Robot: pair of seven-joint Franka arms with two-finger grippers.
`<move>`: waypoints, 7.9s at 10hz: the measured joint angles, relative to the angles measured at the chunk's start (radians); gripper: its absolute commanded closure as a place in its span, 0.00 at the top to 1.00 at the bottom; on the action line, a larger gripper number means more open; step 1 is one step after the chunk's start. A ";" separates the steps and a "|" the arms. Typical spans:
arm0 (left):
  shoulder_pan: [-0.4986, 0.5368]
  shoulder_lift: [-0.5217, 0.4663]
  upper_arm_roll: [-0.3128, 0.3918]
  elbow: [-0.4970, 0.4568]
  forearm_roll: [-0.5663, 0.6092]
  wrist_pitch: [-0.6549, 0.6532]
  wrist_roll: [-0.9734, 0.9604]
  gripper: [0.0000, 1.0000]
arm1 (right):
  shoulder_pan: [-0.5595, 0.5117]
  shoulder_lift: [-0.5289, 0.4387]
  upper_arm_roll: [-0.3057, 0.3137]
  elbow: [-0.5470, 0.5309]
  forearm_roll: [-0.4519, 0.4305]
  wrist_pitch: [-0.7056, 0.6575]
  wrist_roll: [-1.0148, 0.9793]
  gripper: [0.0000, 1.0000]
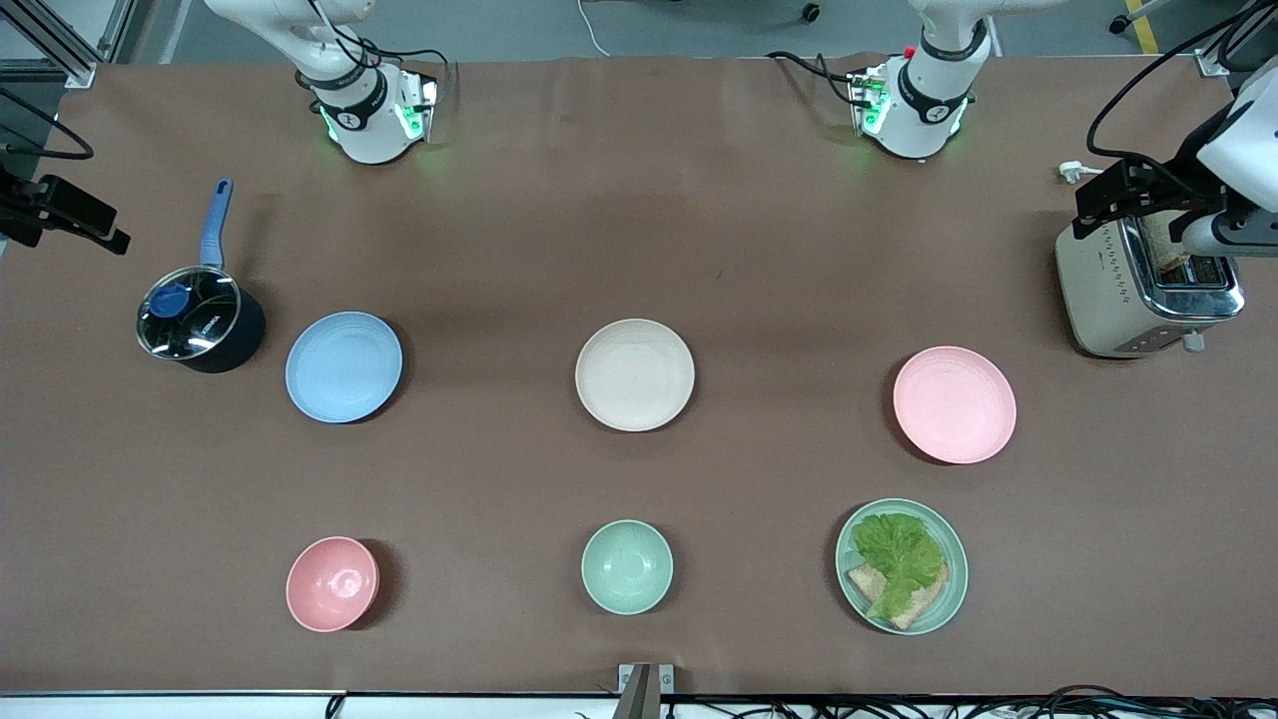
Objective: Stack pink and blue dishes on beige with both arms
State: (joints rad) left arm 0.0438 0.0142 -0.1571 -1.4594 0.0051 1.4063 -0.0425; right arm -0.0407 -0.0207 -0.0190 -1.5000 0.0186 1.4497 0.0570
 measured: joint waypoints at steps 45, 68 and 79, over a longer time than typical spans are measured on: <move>-0.270 0.612 -0.355 -0.218 0.257 0.802 -0.608 0.01 | 0.023 0.406 0.040 -0.091 0.404 0.295 0.043 0.00; -0.044 -0.020 0.039 0.011 0.045 0.062 -0.029 1.00 | 0.207 0.526 0.511 -0.582 0.397 1.323 0.500 1.00; -0.047 -0.039 0.040 -0.038 0.024 0.068 -0.028 1.00 | 0.034 0.017 -0.029 -0.277 -0.025 0.430 0.181 1.00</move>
State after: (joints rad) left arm -0.0036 -0.0243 -0.1168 -1.4976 0.0292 1.4739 -0.0708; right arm -0.0066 -0.0036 -0.0476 -1.7766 -0.0064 1.8794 0.2383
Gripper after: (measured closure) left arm 0.000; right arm 0.000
